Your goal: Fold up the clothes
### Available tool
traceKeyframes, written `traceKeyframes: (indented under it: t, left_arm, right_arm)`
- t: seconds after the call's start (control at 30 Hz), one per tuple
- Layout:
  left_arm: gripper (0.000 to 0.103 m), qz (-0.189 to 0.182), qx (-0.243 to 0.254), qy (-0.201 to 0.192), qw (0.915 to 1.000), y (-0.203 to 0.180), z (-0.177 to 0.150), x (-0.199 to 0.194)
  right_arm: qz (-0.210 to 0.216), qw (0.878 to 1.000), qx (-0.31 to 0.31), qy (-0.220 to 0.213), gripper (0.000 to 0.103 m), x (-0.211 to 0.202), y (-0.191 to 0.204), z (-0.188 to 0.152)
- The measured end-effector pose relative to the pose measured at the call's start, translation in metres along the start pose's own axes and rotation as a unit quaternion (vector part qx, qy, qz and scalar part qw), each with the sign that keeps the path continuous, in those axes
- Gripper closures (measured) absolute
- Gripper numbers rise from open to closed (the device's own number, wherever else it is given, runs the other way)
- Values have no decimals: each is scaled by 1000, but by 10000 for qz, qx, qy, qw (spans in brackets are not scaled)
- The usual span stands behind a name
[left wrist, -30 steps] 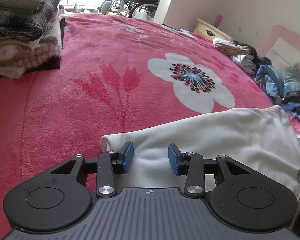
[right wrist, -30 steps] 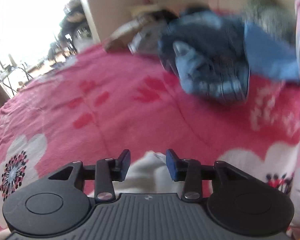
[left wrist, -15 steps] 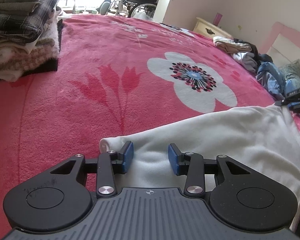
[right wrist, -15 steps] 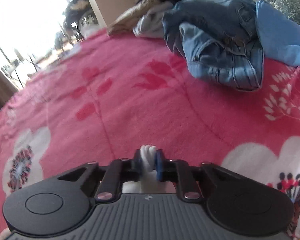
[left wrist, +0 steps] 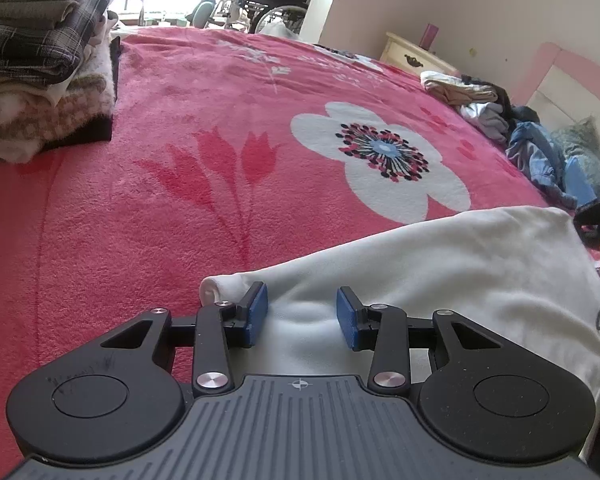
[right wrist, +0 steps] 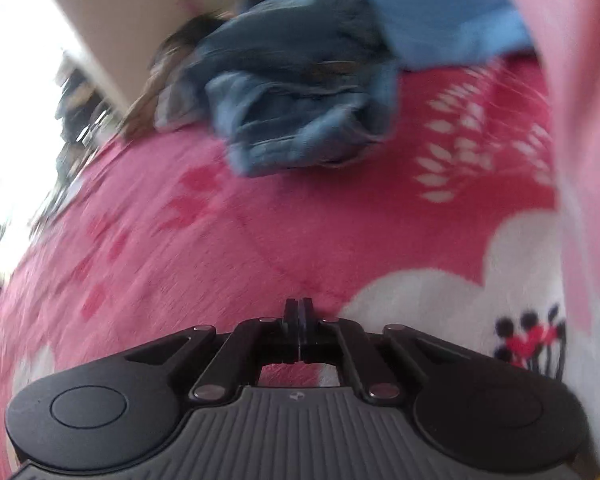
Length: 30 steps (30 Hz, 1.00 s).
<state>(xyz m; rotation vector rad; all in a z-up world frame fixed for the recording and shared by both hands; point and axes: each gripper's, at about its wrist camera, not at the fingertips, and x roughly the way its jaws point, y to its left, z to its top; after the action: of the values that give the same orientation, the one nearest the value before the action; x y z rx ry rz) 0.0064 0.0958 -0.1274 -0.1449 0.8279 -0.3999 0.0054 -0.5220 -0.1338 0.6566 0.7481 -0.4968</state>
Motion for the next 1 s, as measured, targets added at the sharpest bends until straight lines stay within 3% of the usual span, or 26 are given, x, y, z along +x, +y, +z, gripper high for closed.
traceKeyframes:
  t: [0.17,0.23,0.3,0.37,0.4,0.43,0.47,0.53,0.57,0.67,0.73,0.77,0.83,0.9,0.93,1.0]
  left_arm:
    - [65,-22,-15,7,10000,1,0,0]
    - [64,-27,-12,0,10000,1,0,0]
    - [64,-22,-16,-12,10000,1,0,0]
    - [65,-20,-40,-19,10000,1,0,0]
    - [64,-22,-55,-21,10000,2,0,0]
    - [64,-27,-62,-23,10000,2,0,0]
    - [65,-35,-51,-24,10000,2,0,0]
    - [64,-54,-18,-14,10000,3,0,0]
    - [65,-66,-11,-7,10000,3,1,0]
    - [65,-97,-32,7,9999,5,2,0]
    - [64,-115,-17,14,9999,6,2,0]
    - [64,-132,-28,20,9999,6,2,-1]
    - [64,-157,-44,41,9999,7,3,-1]
    - [65,-174,-41,77,9998,7,4,0]
    - [64,-176,-18,104,9998,6,5,0]
    - [64,-168,64,160,9997,5,7,0]
  right_arm:
    - [624,9933,-870,-431,98,-41,42,5]
    - [1051,9829,-1511,-48,95,-43,67,3]
    - [1719,9565,-2141,991,84,-27,87,-5]
    - [1397,9384,-2859,1343,84,-10,100,-19]
    - [1038,9355,-3082,1383,89,2,100,-24]
    - [856,9407,-2999,1334,95,10,95,-22]
    - [684,9569,-2623,1040,100,10,87,-14]
    - [333,9812,-1849,446,94,9,70,4]
    - [192,9887,-1480,174,86,8,63,12]
    - [835,9895,-1158,224,85,-4,53,21]
    - [1578,9740,-1389,849,76,-6,60,15]
    - [1903,9632,-1469,1198,63,-5,62,12]
    - [1962,9493,-1842,1625,62,4,68,2]
    - [1315,9609,-2049,1319,65,12,64,2]
    - [1097,9710,-1833,1078,65,12,58,7]
    - [422,9882,-1454,230,64,-4,49,21]
